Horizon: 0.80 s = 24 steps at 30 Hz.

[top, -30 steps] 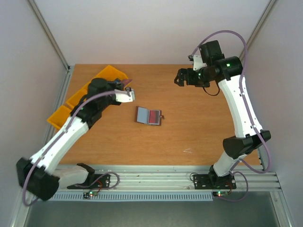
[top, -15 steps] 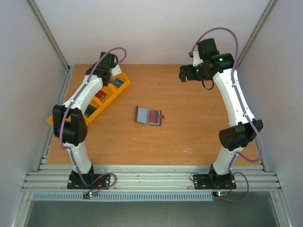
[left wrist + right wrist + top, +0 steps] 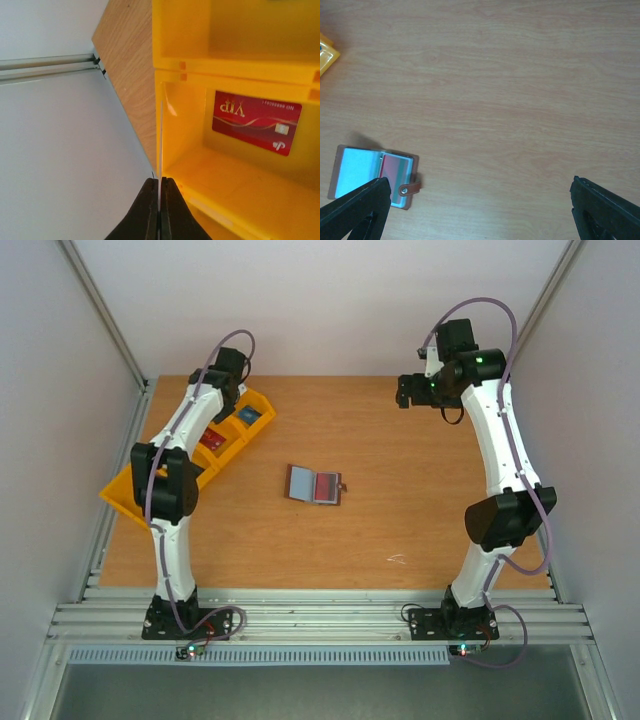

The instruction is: Take the credit cards out of the card holder

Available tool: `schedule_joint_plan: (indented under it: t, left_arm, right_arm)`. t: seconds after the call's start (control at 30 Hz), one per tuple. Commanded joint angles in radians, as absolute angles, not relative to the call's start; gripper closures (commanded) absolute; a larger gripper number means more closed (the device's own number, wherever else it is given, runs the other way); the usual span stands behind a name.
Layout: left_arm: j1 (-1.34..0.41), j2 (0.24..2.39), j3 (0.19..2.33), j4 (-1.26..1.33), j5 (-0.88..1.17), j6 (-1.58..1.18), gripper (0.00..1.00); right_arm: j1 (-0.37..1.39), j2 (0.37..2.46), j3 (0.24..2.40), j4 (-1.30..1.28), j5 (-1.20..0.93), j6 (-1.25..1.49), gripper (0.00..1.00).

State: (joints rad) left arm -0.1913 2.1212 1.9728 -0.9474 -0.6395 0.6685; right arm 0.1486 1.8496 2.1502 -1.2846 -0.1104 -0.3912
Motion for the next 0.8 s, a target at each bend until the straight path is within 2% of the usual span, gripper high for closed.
schedule_joint_plan:
  t: [0.0,0.3,0.53,0.77]
  left_arm:
    - [-0.187,2.198,2.025,-0.930,-0.639,0.618,1.00]
    - [-0.175,2.225,1.979,-0.917,-0.656,0.595,1.00]
    - [-0.173,2.245,1.881,-0.705,-0.703,0.735,1.00]
    - [-0.167,2.260,1.865,-0.690,-0.694,0.759,1.00]
  right_arm:
    - [0.147,1.859,2.189,-1.305,-0.118,-0.425,0.02]
    - [0.125,1.842,2.166,-1.303,-0.123,-0.440,0.02]
    - [0.114,1.850,2.170,-1.302,-0.153,-0.438,0.01]
    - [0.114,1.845,2.163,-1.313,-0.157,-0.437,0.02]
